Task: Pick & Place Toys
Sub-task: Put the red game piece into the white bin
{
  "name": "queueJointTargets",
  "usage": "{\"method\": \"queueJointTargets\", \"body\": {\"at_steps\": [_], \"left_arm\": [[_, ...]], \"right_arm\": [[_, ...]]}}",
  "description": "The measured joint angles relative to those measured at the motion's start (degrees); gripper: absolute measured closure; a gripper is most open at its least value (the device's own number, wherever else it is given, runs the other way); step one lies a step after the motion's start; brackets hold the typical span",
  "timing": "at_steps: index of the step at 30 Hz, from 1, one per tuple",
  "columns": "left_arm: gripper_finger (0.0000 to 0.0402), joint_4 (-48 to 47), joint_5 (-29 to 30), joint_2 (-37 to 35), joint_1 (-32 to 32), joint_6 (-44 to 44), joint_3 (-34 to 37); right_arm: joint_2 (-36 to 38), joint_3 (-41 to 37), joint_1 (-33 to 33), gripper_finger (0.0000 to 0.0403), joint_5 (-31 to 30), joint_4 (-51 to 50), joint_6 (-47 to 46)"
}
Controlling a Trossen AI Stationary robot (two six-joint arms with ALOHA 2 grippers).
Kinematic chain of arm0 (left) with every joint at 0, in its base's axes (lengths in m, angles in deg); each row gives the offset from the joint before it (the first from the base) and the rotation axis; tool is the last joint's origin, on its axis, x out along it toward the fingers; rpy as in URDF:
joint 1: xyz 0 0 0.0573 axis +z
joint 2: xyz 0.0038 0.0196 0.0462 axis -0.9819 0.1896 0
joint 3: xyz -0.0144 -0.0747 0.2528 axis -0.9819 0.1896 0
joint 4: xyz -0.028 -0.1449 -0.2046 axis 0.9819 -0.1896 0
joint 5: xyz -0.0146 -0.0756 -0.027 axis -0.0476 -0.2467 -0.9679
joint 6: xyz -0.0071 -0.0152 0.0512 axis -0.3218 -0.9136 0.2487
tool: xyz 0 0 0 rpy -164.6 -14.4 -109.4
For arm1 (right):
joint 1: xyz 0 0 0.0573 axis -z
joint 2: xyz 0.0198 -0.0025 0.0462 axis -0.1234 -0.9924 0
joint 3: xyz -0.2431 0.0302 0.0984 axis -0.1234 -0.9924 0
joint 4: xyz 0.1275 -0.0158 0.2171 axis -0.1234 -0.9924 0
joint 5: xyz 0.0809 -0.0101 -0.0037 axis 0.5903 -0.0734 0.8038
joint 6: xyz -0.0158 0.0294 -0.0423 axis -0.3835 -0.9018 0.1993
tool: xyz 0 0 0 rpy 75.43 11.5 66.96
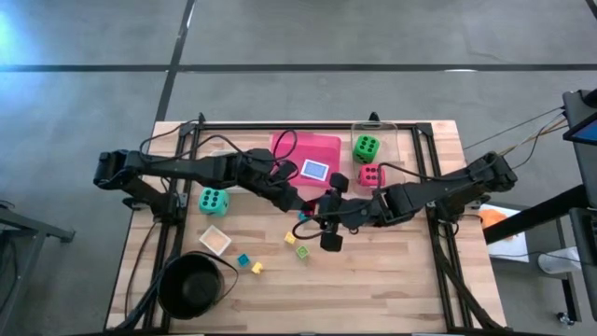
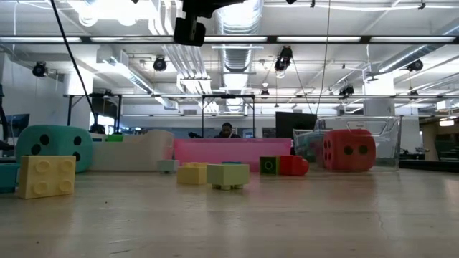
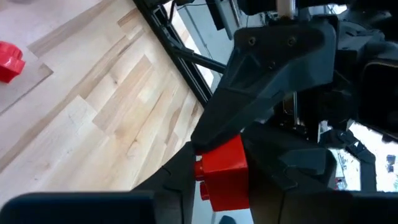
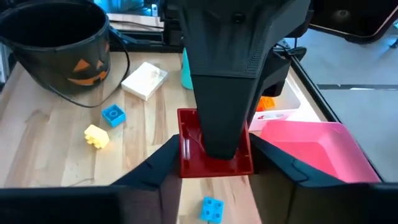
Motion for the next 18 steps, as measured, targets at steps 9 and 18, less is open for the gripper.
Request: {"method": "queueJointTargets", "body": {"at_steps": [9,18], "left_arm": [[0.0308,-0.2,-0.1,0.0,0.2,1.3,0.1],[0.0308,-7.0,-3.8,-2.9,2.7,6.1,0.1]], "right_arm": [[0.2,0.2,0.0,0.0082,0.4,0.5,-3.8],[2.4,0.2,0.0,0.0036,-1.4,0.3,-8.7]]}}
